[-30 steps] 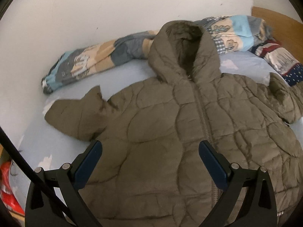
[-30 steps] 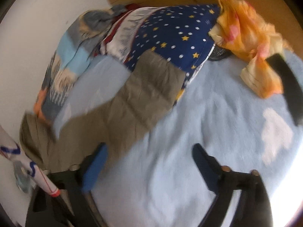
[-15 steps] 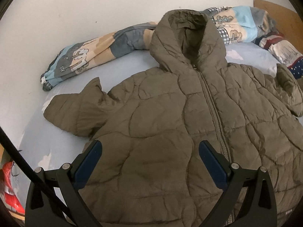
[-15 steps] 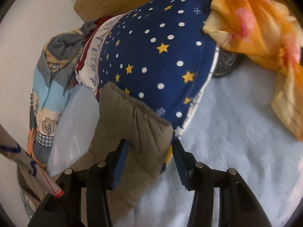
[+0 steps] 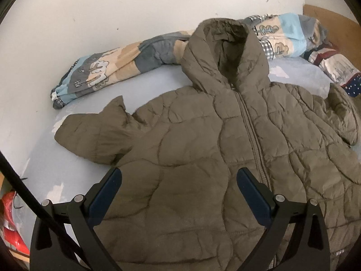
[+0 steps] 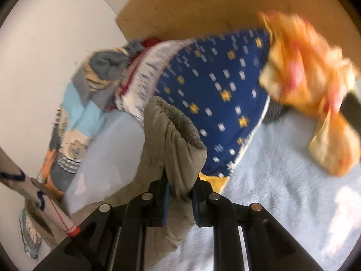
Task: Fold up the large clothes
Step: 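Grasp the sleeve cuff with the right gripper and lift it, then carry the sleeve across the jacket front toward the left tool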
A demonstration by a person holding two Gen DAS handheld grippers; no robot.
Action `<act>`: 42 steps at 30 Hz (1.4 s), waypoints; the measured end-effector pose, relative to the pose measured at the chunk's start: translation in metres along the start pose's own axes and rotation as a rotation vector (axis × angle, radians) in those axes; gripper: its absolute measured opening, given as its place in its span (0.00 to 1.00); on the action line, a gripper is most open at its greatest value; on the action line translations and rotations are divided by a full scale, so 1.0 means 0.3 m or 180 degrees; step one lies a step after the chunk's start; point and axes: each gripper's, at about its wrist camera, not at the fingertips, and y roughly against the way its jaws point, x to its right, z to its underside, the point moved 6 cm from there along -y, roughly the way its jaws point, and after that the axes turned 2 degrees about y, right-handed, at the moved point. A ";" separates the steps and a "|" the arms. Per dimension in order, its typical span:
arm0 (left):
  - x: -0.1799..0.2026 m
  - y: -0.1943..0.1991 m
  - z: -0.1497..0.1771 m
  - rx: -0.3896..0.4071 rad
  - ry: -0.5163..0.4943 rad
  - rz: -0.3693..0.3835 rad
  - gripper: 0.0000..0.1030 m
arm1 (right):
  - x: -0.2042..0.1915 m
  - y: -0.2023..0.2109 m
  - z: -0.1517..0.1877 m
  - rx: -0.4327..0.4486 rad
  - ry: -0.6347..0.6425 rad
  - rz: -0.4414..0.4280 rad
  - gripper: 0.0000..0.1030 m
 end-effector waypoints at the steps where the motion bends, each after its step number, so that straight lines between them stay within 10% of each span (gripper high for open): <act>1: -0.009 0.005 0.000 0.0008 0.0015 0.0003 0.99 | -0.027 0.049 -0.020 0.0054 0.0030 -0.0002 0.17; 19: -0.287 0.085 -0.005 0.0069 0.0433 -0.0013 0.99 | -0.797 0.684 0.028 0.0339 0.0859 -0.0718 0.17; 32: -0.478 0.086 0.028 -0.0054 0.0748 -0.0054 0.99 | -1.369 0.664 0.629 -0.0194 0.1800 -0.1199 0.17; 42: -0.538 0.054 0.043 -0.0174 0.0916 -0.0043 0.99 | -1.529 0.420 1.169 -0.0814 0.2293 -0.1211 0.16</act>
